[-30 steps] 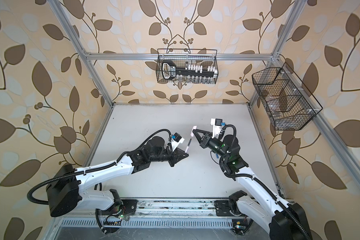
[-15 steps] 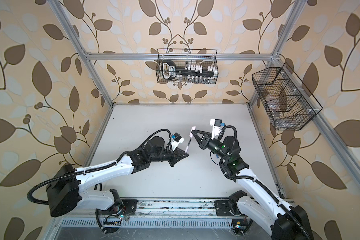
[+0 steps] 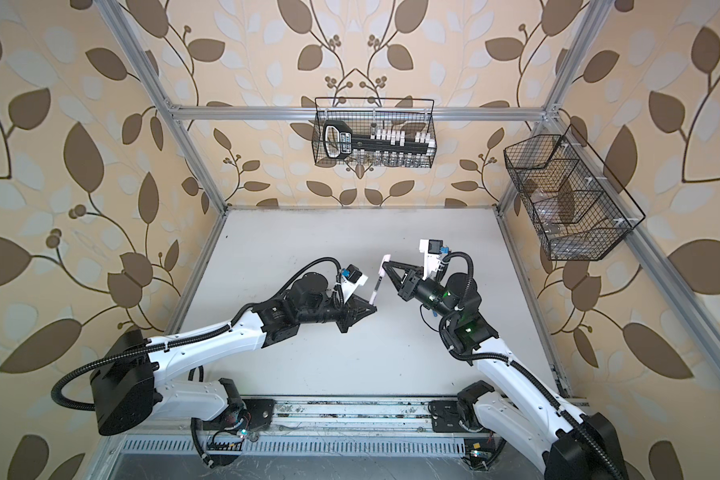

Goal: Insert the pens into the pen caps
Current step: 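Bring the pink cap over the nib of the pen held by the left gripper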

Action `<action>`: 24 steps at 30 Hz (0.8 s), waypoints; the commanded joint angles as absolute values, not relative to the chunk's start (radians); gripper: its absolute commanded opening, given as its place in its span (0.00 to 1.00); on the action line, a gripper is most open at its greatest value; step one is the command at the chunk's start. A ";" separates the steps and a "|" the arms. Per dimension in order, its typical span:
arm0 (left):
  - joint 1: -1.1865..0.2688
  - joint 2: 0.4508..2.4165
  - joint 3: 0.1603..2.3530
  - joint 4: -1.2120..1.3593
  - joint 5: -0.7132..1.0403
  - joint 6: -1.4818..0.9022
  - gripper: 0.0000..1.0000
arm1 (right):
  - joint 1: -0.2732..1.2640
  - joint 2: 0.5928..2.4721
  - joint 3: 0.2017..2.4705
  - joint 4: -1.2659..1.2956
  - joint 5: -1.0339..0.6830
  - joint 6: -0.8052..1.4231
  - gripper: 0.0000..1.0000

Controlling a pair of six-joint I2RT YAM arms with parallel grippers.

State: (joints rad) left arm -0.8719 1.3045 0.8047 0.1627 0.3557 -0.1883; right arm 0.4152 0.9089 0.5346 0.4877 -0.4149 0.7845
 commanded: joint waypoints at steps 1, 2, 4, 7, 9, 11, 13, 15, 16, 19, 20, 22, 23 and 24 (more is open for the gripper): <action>-0.879 1.270 0.842 0.201 0.346 -0.180 0.00 | 0.423 0.891 0.509 0.500 -0.400 0.788 0.15; -0.879 1.272 0.845 0.201 0.347 -0.181 0.00 | 0.425 0.892 0.506 0.507 -0.400 0.792 0.15; -0.879 1.274 0.851 0.200 0.349 -0.178 0.00 | 0.429 0.894 0.502 0.517 -0.397 0.796 0.15; -0.879 1.275 0.859 0.200 0.351 -0.175 0.00 | 0.438 0.896 0.493 0.527 -0.393 0.798 0.15; -0.879 1.276 0.862 0.202 0.354 -0.176 0.00 | 0.440 0.898 0.489 0.532 -0.392 0.798 0.15; -0.879 1.274 0.864 0.202 0.356 -0.175 0.00 | 0.440 0.899 0.486 0.533 -0.391 0.799 0.15; -0.879 1.272 0.864 0.201 0.353 -0.175 0.00 | 0.440 0.894 0.482 0.532 -0.386 0.798 0.15; -0.879 1.269 0.864 0.201 0.348 -0.174 0.00 | 0.442 0.888 0.477 0.536 -0.387 0.803 0.15; -0.879 1.267 0.864 0.203 0.345 -0.174 0.00 | 0.442 0.886 0.476 0.541 -0.388 0.805 0.15; -0.879 1.266 0.867 0.210 0.343 -0.171 0.00 | 0.449 0.884 0.470 0.548 -0.388 0.803 0.14; -0.879 1.266 0.870 0.211 0.341 -0.172 0.00 | 0.451 0.886 0.469 0.547 -0.390 0.799 0.15; -0.879 1.266 0.875 0.213 0.337 -0.168 0.00 | 0.455 0.887 0.468 0.542 -0.392 0.789 0.14; -0.879 1.266 0.877 0.212 0.336 -0.166 0.00 | 0.457 0.888 0.468 0.543 -0.396 0.783 0.15; -0.879 1.264 0.879 0.212 0.333 -0.166 0.00 | 0.458 0.889 0.469 0.542 -0.400 0.777 0.15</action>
